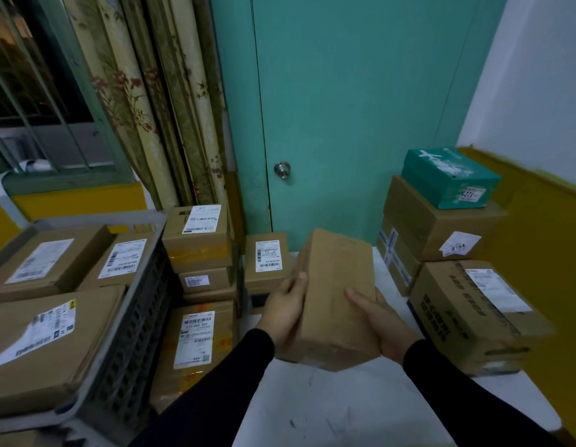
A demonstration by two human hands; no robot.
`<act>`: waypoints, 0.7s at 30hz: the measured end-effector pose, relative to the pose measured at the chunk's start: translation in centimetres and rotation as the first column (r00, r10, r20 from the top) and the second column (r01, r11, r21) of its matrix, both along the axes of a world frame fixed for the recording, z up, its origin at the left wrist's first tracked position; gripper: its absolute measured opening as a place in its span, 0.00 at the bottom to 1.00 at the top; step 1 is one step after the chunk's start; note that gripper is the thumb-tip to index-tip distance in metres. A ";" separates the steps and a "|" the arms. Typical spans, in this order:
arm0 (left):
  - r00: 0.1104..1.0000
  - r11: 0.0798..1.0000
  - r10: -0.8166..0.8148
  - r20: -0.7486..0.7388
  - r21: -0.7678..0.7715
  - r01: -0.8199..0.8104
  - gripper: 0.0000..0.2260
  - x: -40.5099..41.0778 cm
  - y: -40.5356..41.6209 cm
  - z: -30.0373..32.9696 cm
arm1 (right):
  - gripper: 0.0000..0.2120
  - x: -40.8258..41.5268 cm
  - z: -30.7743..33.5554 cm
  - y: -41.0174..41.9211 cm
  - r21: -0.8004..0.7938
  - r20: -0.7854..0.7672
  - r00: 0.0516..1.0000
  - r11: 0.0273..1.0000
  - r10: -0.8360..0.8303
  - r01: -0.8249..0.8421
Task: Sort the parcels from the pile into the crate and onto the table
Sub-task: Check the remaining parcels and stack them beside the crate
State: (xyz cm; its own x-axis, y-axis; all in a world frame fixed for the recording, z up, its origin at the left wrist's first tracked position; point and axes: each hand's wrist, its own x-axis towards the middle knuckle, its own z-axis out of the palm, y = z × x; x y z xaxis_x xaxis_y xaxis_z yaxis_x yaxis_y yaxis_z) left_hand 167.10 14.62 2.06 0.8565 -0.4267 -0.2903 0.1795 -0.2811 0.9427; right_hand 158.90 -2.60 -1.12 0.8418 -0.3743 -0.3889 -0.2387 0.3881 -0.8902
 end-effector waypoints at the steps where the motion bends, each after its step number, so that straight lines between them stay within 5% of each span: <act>1: 0.999 0.999 0.022 0.049 0.030 -0.023 0.26 0.5 0.3 0.2 | 0.31 0.0 0.0 -0.3 0.048 -0.013 1.000 0.999 0.000 0.000; 4: 0.982 0.970 0.074 0.174 0.218 -0.112 0.28 2.4 1.0 1.1 | 0.38 0.5 -0.1 -0.7 0.177 0.003 1.000 0.984 0.005 -0.005; 6: 0.989 0.951 0.085 0.120 0.287 -0.117 0.32 3.5 1.5 1.7 | 0.39 1.0 -0.3 -0.7 0.197 0.031 0.999 0.980 0.008 -0.014; 9: 0.995 0.978 0.098 -0.036 0.187 -0.090 0.30 4.8 2.7 1.8 | 0.38 1.3 -0.3 -0.2 0.143 0.066 0.998 0.989 0.022 -0.031; 12: 0.991 0.991 0.116 -0.067 0.080 -0.110 0.18 4.7 3.9 1.9 | 0.23 1.8 -0.1 0.6 -0.133 0.066 0.998 0.991 0.002 0.007; 15: 0.987 0.990 0.142 -0.076 0.036 -0.140 0.19 4.6 5.0 1.3 | 0.15 2.8 -0.7 1.3 -0.370 0.010 0.998 0.927 -0.059 0.059; 18: 0.985 0.986 0.162 -0.064 0.056 -0.159 0.19 4.5 6.8 1.3 | 0.21 3.8 -1.1 3.0 -0.318 -0.038 0.999 0.948 -0.006 -0.006; 21: 0.983 0.974 0.185 -0.004 0.133 -0.182 0.18 4.9 9.0 1.6 | 0.36 4.2 -0.2 6.1 -0.210 -0.098 0.986 0.965 0.139 -0.157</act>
State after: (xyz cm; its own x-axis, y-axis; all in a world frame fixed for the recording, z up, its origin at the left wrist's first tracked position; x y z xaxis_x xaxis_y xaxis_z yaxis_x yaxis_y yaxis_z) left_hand 171.96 23.58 3.63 0.9115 -0.2199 -0.3476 0.2542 -0.3632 0.8964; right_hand 163.07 3.48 -1.31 0.8628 -0.3310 -0.3822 -0.3542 0.1438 -0.9241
